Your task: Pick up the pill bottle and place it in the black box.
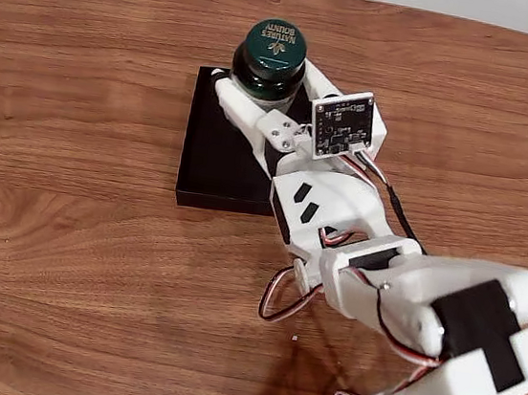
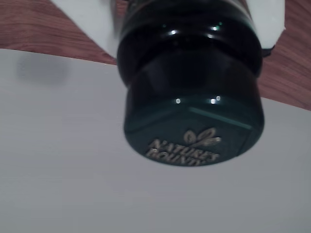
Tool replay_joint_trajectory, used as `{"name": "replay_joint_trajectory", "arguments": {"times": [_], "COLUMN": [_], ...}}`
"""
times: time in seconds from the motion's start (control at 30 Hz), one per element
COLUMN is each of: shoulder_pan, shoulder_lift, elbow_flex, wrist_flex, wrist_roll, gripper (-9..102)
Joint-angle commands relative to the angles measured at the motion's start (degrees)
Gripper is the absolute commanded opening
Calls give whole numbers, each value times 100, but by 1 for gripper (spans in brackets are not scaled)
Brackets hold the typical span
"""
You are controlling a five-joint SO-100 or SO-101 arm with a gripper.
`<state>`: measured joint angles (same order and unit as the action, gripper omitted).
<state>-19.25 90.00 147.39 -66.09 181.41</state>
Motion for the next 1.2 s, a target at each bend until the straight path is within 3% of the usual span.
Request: {"name": "replay_joint_trajectory", "arguments": {"times": [0.0, 1.17], "shoulder_pan": [141, 44], "shoulder_lift": [-97, -2320], "elbow_flex": [-501, -1046], "wrist_flex": [-325, -1125], "wrist_roll": [-18, -53], "gripper": [20, 20]}}
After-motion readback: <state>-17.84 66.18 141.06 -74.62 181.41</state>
